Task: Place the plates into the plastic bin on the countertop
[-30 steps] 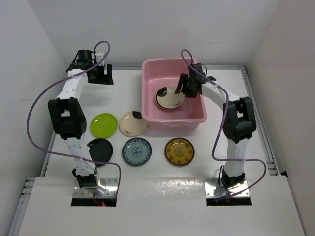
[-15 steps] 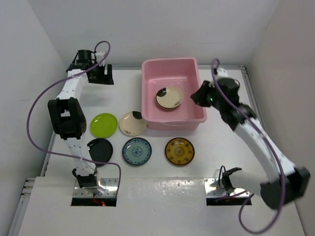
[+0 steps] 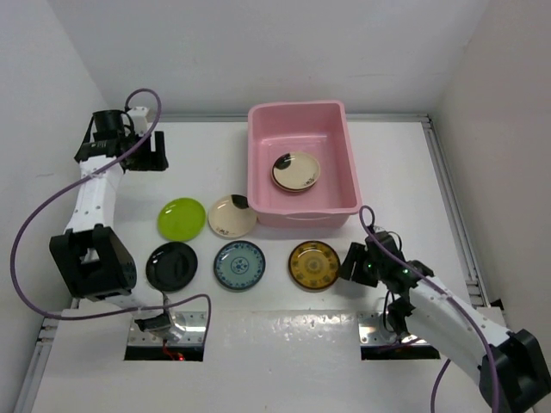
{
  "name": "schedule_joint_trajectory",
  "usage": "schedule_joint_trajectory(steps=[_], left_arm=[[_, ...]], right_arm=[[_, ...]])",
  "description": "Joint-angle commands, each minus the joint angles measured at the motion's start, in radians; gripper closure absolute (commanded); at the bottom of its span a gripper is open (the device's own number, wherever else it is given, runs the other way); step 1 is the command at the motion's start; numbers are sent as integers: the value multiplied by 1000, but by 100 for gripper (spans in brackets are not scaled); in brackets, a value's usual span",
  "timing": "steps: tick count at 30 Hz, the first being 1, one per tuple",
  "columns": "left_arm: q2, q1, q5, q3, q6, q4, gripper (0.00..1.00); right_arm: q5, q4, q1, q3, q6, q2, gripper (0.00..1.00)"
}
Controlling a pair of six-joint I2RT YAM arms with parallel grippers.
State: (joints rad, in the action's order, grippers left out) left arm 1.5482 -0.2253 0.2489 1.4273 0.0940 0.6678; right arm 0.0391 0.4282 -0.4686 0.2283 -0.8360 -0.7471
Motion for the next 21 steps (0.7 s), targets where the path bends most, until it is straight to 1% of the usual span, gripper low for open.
schedule_joint_trajectory(steps=[1,2,4,7,8,9,11,12,13,14,15,16,19,21], left_arm=[[-68,-22,-28,-45,21,6,20],[-97,-22,-28,-45,21,6,20],[-125,-22,-28,-73,21,6,20],[-154,-22,-28,-82,21,6,20],[-154,-22,-28,-82,21,6,20],[-164,-22,-28,-82,21,6,20],[-165,-31,-28,-82,21,6,20],[-174,-31,-28,-82,21,6,20],[-174,-31,-28,-82,21,6,20],[-174,-31,-19,-82,21,6,20],[-174,-31,-19,-82,21,6,20],[-174,-40,-19,-82,21,6,20],[-160,-40,-10,-71,21,6,20],[-139,-40,-10,-58,21,6,20]], right_arm=[[50,-221,13,-72,-83,-18,43],[64,-312,19,-98,-84,-38,43],[114,-398,16,-104,-84,-92,44],[116,-420,18,-119,-81,-170,52],[113,-419,19,-119,-78,-188,60],[101,-417,19,-121,-71,-222,65],[100,-396,19,-121,-63,-242,78],[102,-387,24,-121,-46,-245,94],[122,-364,16,-119,-38,-230,100],[123,-347,13,-119,-14,-218,100],[127,-332,-17,-103,18,-180,100],[136,-265,-31,-90,67,-138,100],[208,-175,-100,17,191,-46,100],[255,-148,-129,156,221,-44,100]])
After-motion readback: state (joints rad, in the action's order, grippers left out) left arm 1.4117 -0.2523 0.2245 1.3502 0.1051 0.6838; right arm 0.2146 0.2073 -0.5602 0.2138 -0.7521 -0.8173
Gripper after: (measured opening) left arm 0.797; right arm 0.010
